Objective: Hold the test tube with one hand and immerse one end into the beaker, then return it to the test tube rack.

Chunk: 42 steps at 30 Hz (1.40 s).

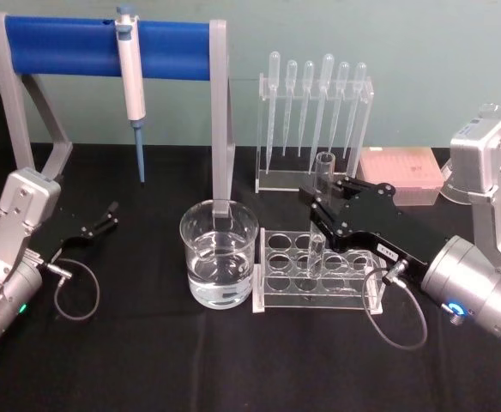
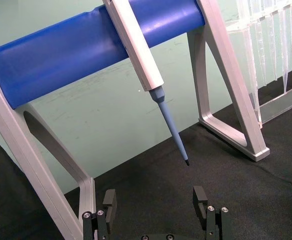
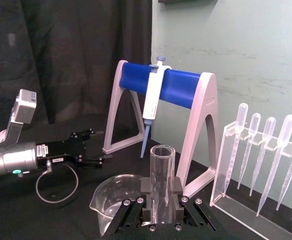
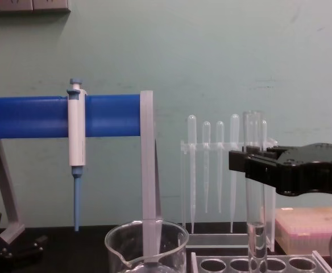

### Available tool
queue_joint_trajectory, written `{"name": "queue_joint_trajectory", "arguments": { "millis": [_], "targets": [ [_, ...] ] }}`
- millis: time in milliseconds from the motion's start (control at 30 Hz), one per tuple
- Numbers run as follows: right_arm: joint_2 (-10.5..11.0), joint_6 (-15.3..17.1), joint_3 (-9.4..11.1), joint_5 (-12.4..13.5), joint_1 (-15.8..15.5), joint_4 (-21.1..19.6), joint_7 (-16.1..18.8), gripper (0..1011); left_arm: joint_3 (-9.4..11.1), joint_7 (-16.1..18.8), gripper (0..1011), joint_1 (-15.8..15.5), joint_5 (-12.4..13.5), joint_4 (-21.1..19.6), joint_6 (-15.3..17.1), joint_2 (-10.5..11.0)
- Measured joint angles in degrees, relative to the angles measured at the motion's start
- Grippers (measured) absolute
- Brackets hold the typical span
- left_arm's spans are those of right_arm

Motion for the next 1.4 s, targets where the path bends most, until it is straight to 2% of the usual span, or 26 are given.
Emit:
{"name": "queue_joint_trajectory", "arguments": {
  "millis": [200,367,500,667,800,1067,1200,1400],
  "targets": [
    [0.2,1.8,-0.5,-0.5,0.9,-1.6,-0.8,242,0.0,0.0,1000,0.0,0.0,0.0,0.0,0.0],
    [-0.3,3.9,-1.7,-0.6,3.9,-2.6,-0.8,242,0.0,0.0,1000,0.0,0.0,0.0,0.0,0.0],
    [-1.5,5.0,-3.0,-0.2,7.2,-2.1,-0.2,241,0.0,0.0,1000,0.0,0.0,0.0,0.0,0.0],
    [-3.8,6.2,-5.6,0.1,11.8,0.5,0.3,241,0.0,0.0,1000,0.0,0.0,0.0,0.0,0.0],
    [-5.7,6.4,-7.4,0.3,14.1,2.8,0.4,241,0.0,0.0,1000,0.0,0.0,0.0,0.0,0.0],
    [-8.9,4.0,-9.5,0.7,16.0,7.6,0.1,241,0.0,0.0,1000,0.0,0.0,0.0,0.0,0.0],
    [-10.1,0.8,-10.6,-0.2,16.2,10.8,0.2,241,0.0,0.0,1000,0.0,0.0,0.0,0.0,0.0],
    [-11.4,-2.3,-11.8,-1.7,15.9,14.8,0.7,241,0.0,0.0,1000,0.0,0.0,0.0,0.0,0.0]
  ]
}}
